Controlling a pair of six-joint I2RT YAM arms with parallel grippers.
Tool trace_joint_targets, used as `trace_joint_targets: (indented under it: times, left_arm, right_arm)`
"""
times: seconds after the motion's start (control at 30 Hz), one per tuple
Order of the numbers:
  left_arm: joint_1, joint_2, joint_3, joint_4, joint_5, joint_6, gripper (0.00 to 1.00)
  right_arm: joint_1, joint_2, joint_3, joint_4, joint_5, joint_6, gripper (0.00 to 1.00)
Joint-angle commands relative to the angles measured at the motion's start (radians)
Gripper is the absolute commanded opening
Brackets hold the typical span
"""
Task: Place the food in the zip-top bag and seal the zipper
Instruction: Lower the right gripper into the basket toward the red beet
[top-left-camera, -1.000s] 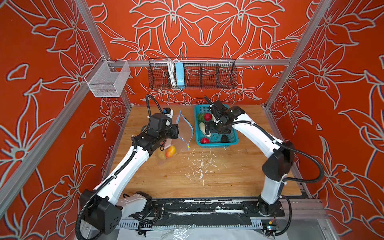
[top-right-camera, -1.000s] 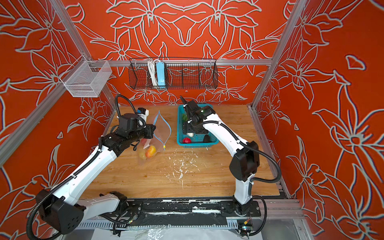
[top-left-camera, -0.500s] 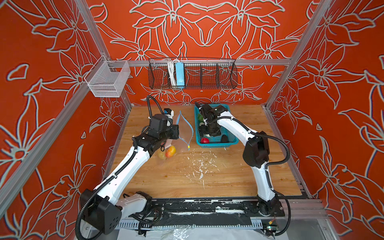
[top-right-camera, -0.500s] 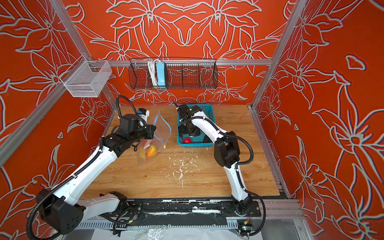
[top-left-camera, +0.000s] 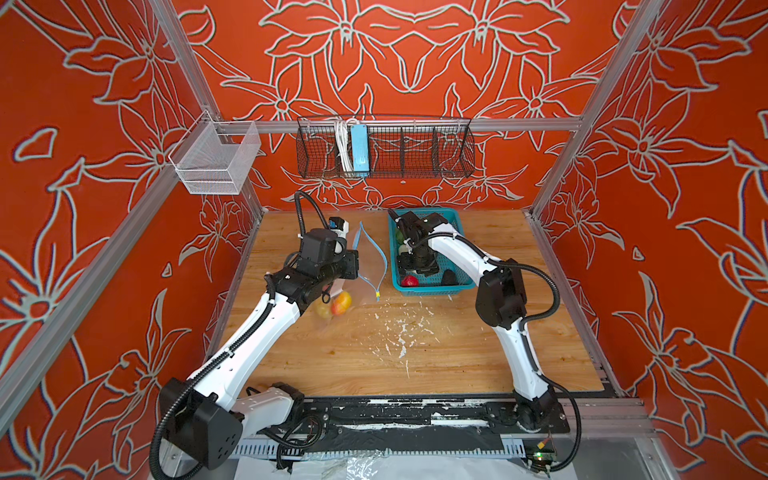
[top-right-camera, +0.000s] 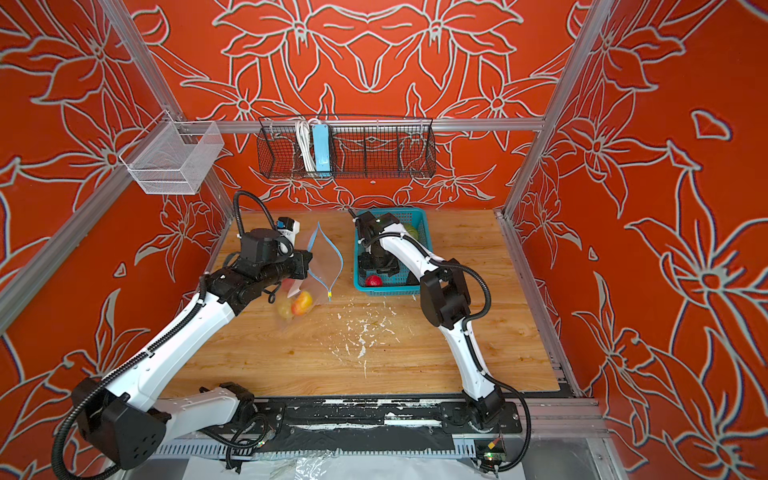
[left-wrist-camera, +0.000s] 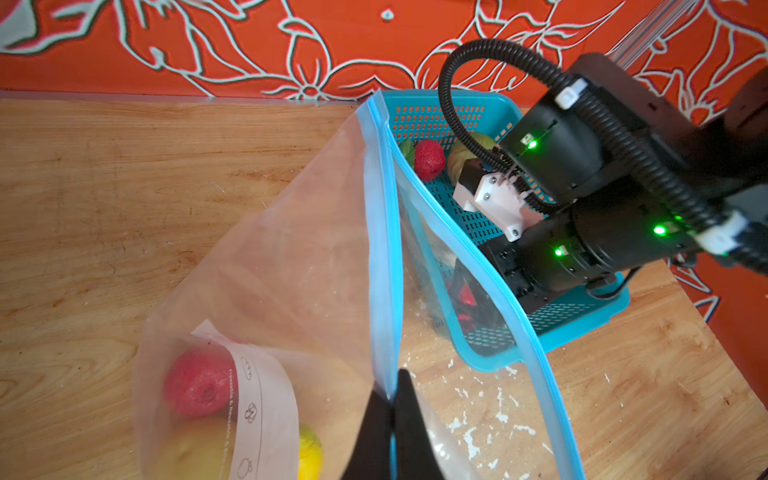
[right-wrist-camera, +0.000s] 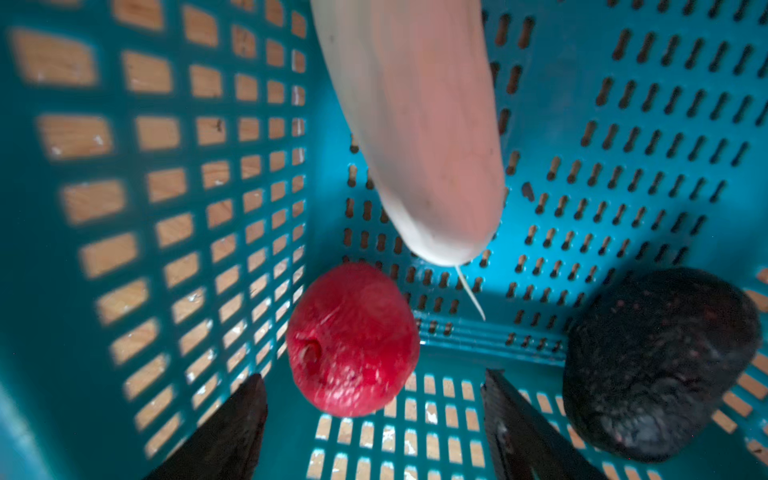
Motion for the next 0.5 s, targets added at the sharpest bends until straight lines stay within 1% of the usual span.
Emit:
trace_joint_targets:
  times: [0.0, 0.07, 0.17, 0.47]
  left_arm:
    - [-0.002, 0.001, 0.013, 0.001, -0.003, 0.011, 0.0]
    - [-0.002, 0.002, 0.013, -0.001, -0.007, 0.013, 0.0]
    - [-0.002, -0.002, 0.01, 0.003, -0.005, 0.016, 0.0]
    - [-0.002, -0.006, 0.015, 0.001, 0.002, 0.011, 0.0]
  right_arm:
    - [-0.007, 0.028, 0.029, -0.045, 0.011, -0.005, 0.8]
    - [-0.008, 0.039, 0.027, -0.047, 0.009, -0.005, 0.78]
    - [-0.009, 0.053, 0.022, -0.043, 0.009, 0.004, 0.7]
    - [-0.012, 0.081, 0.024, -0.043, -0.036, 0.031, 0.7]
